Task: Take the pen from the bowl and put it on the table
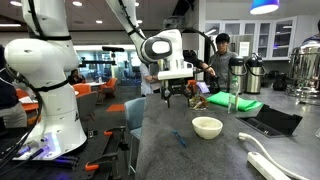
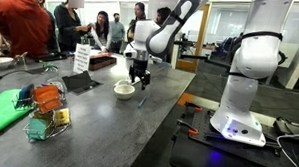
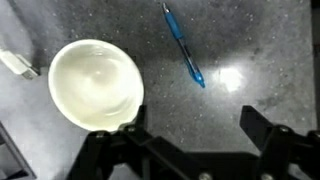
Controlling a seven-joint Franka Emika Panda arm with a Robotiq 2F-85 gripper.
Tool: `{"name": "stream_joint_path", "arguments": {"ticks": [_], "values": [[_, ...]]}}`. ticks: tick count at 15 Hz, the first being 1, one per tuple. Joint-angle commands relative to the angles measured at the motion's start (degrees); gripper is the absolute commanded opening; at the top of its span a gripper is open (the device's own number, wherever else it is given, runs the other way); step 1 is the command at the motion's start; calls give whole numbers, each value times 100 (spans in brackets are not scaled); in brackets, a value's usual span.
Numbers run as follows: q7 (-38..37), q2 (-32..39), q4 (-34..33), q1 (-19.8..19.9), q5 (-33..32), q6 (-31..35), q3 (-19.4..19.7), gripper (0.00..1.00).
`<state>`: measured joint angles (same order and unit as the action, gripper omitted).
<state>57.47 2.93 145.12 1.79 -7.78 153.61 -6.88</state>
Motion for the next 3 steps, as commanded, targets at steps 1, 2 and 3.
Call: {"name": "stream_joint_path", "arguments": {"ticks": [1, 2, 3], "values": [[171, -294, 78, -117, 1424, 80, 38, 100], [116, -356, 69, -166, 1795, 47, 61, 100], [28, -399, 115, -208, 2092, 188, 87, 100]]}}
